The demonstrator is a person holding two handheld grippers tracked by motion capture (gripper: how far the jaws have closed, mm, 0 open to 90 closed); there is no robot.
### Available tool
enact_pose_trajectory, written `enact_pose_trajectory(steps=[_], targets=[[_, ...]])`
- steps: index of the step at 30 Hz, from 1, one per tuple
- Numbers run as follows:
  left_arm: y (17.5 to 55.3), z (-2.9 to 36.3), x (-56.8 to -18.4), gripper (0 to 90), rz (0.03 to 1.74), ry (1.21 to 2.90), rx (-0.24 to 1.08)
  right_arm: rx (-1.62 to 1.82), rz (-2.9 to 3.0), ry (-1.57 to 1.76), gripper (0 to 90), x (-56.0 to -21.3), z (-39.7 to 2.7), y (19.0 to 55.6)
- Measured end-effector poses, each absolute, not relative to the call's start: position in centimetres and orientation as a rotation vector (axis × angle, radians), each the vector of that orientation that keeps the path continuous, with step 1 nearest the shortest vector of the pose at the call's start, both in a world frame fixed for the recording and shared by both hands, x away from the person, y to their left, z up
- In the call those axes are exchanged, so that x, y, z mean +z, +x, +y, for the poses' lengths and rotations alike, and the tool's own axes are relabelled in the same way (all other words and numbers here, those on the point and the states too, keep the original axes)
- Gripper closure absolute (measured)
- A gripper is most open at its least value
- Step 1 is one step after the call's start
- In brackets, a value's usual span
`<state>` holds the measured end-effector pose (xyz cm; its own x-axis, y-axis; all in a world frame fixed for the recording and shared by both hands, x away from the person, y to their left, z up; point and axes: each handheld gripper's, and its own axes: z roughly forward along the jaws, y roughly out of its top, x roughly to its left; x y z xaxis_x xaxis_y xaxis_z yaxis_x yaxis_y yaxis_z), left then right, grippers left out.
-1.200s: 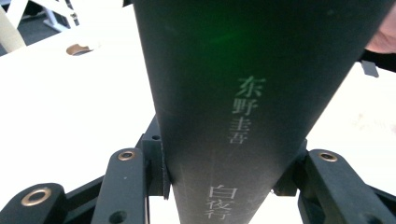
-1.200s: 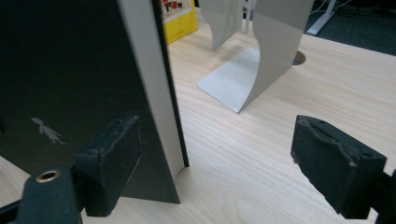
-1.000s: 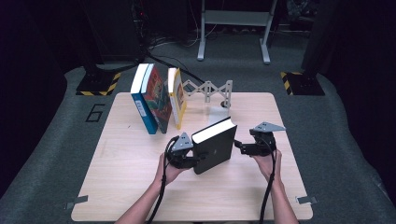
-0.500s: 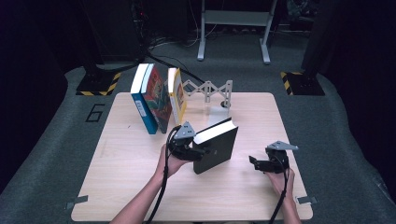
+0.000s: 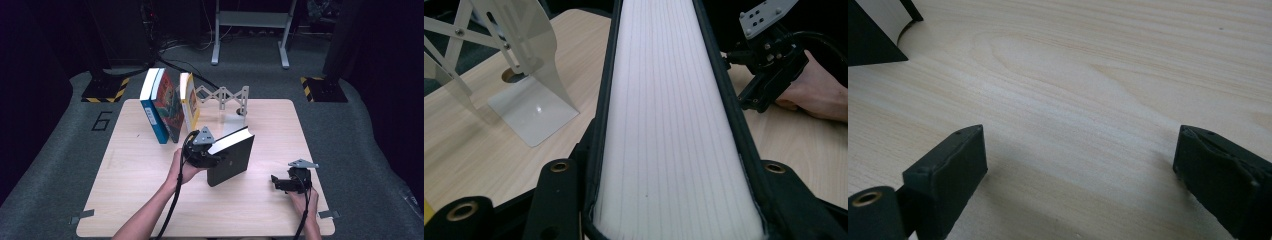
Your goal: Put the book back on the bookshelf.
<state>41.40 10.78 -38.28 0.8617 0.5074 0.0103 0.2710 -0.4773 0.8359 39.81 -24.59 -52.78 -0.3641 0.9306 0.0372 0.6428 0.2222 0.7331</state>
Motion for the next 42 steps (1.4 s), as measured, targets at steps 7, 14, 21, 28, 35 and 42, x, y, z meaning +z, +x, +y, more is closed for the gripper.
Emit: enact_pose_trajectory(steps=[7,14,21,28,35,42], targets=[[41.4,10.4,-38.0,52.0,0.578,2.134,0.317,0.919,2.076,1.447,8.2,-52.8,-24.3,39.7],[41.5,9.9,-38.1,50.5,0.564,2.171,0.336,0.932,2.065,1.449,9.7,-52.8,-24.5,39.7],[41.5,9.9,-38.1,53.4,0.589,2.151,0.333,0.942,2.057,1.465,10.8,-52.8,-24.6,39.7],[41.2,9.7,-38.0,53.9,0.604,2.145,0.363,0.949,2.052,1.464,10.8,-52.8,-24.6,39.7],[41.4,10.2,-37.4,54.2,0.646,2.118,0.417,0.948,2.064,1.460,10.5,-52.8,-24.6,39.7],[41.7,10.8,-36.7,54.4,0.697,2.083,0.435,0.948,2.063,1.463,10.4,-52.8,-24.6,39.7]])
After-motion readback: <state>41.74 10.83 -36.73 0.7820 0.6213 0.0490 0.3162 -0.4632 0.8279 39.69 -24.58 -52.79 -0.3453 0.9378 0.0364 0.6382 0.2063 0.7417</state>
